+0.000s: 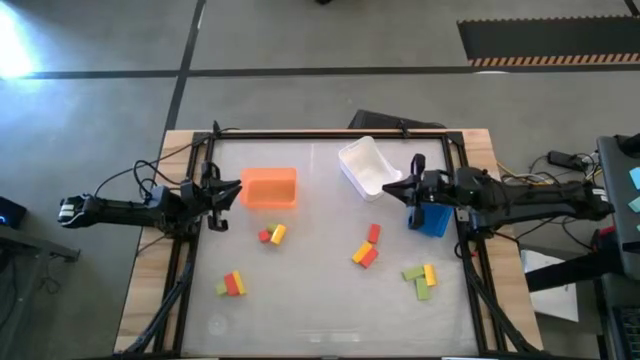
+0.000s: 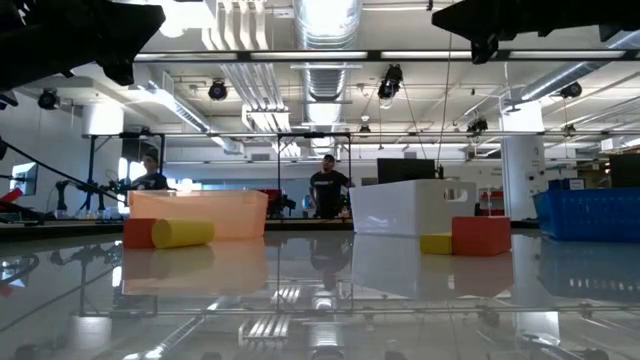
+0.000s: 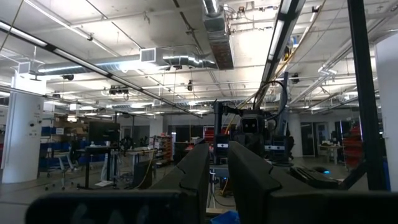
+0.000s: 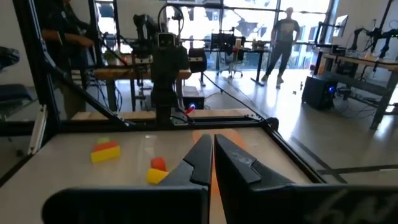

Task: Sort & place blocks by color
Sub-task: Put the orange block into the white bin

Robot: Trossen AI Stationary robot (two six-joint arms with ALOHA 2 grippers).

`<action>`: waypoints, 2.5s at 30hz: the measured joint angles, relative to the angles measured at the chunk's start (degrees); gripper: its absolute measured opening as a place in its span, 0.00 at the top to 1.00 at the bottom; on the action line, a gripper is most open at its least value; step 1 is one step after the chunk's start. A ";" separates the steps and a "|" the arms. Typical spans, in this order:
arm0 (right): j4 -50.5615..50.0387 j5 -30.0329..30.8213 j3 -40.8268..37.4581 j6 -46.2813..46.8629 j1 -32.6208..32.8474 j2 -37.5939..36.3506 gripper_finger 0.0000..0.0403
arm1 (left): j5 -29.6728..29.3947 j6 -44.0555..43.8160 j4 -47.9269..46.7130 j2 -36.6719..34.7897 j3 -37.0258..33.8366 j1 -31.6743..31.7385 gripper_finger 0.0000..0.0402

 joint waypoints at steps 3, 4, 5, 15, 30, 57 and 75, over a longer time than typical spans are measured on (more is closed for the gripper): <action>-7.36 -0.01 3.95 0.20 0.00 2.15 0.98 | -0.02 0.01 0.00 0.00 0.00 0.00 0.89; -10.40 -0.01 5.47 0.43 0.00 3.00 0.98 | -0.02 0.00 0.00 0.00 0.00 0.00 0.89; -13.28 0.00 6.90 0.89 0.07 3.88 0.98 | -0.02 0.00 0.00 0.00 0.00 0.00 0.89; -33.94 0.04 17.61 1.02 4.04 14.30 0.98 | -0.02 -1.40 -0.02 0.00 0.00 -0.03 0.89; -51.75 -0.02 28.33 1.41 8.61 28.38 0.98 | -0.02 -1.44 -0.04 0.02 0.00 0.00 0.89; -64.01 -0.01 38.78 1.50 10.01 40.81 0.98 | 0.00 -1.53 -0.09 2.29 0.00 0.00 0.89; -63.76 -0.01 38.74 1.87 10.01 40.39 0.98 | -0.01 -1.51 -0.02 2.53 0.01 0.00 0.89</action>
